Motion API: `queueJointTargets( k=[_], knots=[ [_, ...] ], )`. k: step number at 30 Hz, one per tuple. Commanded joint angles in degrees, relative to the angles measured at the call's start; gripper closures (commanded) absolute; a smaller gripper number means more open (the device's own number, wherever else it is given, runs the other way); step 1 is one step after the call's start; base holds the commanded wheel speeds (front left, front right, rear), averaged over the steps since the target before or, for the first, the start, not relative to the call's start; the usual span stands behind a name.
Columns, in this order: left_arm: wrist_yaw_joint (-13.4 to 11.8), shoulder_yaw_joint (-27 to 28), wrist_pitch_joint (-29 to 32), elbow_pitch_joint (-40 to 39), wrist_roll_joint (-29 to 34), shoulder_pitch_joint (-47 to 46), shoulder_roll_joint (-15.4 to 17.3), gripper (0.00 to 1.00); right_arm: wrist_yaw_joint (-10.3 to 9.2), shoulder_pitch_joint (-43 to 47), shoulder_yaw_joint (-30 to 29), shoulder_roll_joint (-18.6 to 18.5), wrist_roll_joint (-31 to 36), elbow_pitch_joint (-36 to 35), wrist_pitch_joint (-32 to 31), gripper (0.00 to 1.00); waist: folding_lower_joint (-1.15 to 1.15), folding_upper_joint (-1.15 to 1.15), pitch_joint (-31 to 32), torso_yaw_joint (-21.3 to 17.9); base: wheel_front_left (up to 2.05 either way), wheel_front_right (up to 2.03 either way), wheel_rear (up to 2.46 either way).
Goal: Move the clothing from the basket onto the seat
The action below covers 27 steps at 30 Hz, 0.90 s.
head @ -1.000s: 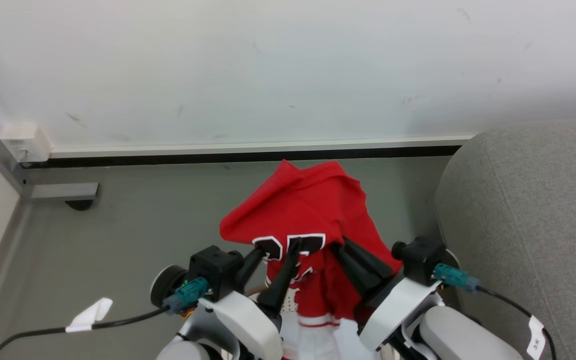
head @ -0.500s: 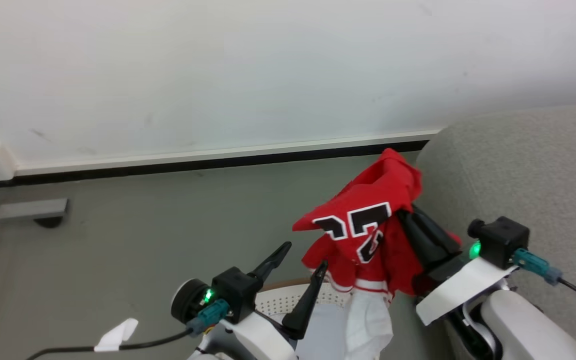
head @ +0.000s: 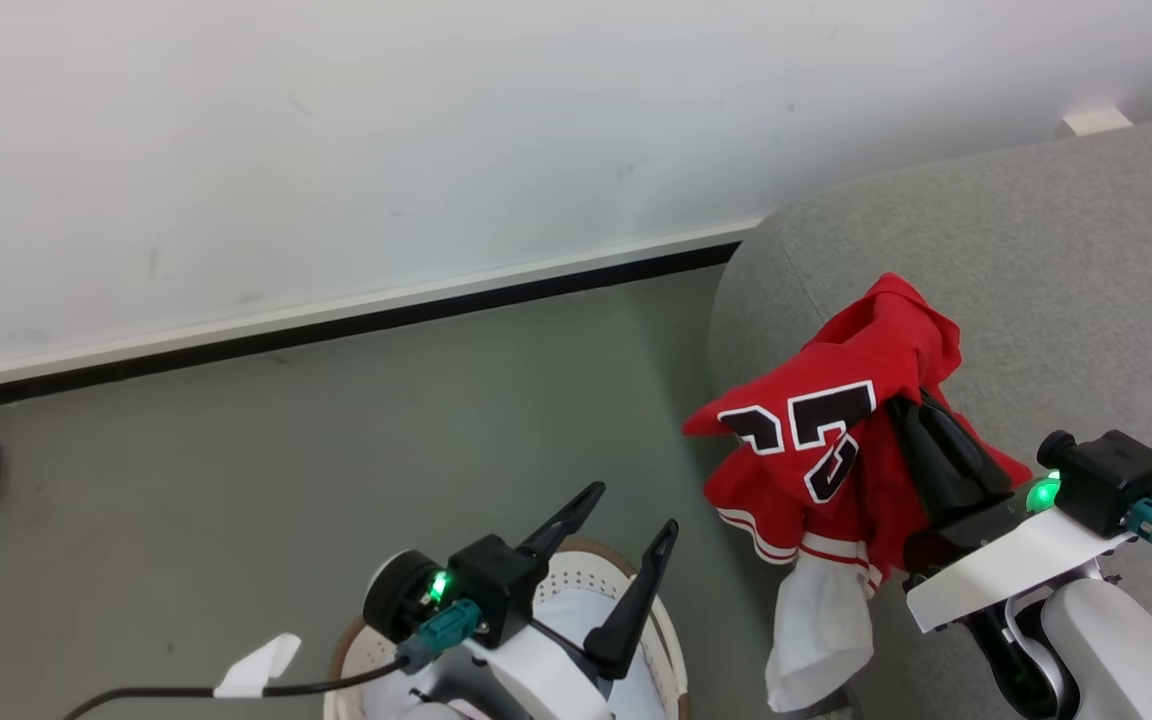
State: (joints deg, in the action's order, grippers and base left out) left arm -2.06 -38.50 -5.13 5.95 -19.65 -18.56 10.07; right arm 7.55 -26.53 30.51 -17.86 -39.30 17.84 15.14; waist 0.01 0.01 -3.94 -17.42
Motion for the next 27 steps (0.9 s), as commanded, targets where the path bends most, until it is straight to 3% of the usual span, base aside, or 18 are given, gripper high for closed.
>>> queueJointTargets(
  k=[1, 8, 13, 20, 27],
  knots=[
    [-0.1, 0.0, -0.1, -0.1, 0.1, -0.5, 0.2, 0.00, -0.12, 0.6, -0.5, -0.1, 0.4, -0.8, 0.0, 1.00, -0.01, -0.01, -1.0, -1.0, 0.00, 0.00, 0.00],
    [0.3, -0.5, 0.6, -1.7, 0.8, -2.2, 0.8, 0.00, -0.12, -0.4, -3.5, 0.1, 0.2, -2.1, 0.0, 1.00, -0.01, -0.01, -4.9, -1.5, 0.00, 0.00, 0.00],
    [0.9, -0.9, 2.3, -4.3, 2.6, -5.8, 1.9, 0.00, -0.12, -5.5, -8.7, 0.0, 1.6, 0.3, 0.0, 1.00, -0.01, -0.01, -12.3, -0.7, 0.00, 0.00, 0.00],
    [3.1, -1.1, 4.8, -8.0, 4.6, -13.2, 3.4, 0.00, -0.12, -19.9, -22.8, 0.6, 1.1, 8.0, -1.2, 1.00, -0.01, -0.01, -24.9, 2.0, 0.00, 0.00, 0.00],
    [4.3, -0.3, 5.8, -9.8, 5.5, -18.1, 4.4, 0.00, -0.12, -38.4, -41.3, -3.0, 8.8, 21.6, -1.6, 1.00, -0.01, -0.01, -33.2, 4.9, 0.00, 0.00, 0.00]
  ],
)
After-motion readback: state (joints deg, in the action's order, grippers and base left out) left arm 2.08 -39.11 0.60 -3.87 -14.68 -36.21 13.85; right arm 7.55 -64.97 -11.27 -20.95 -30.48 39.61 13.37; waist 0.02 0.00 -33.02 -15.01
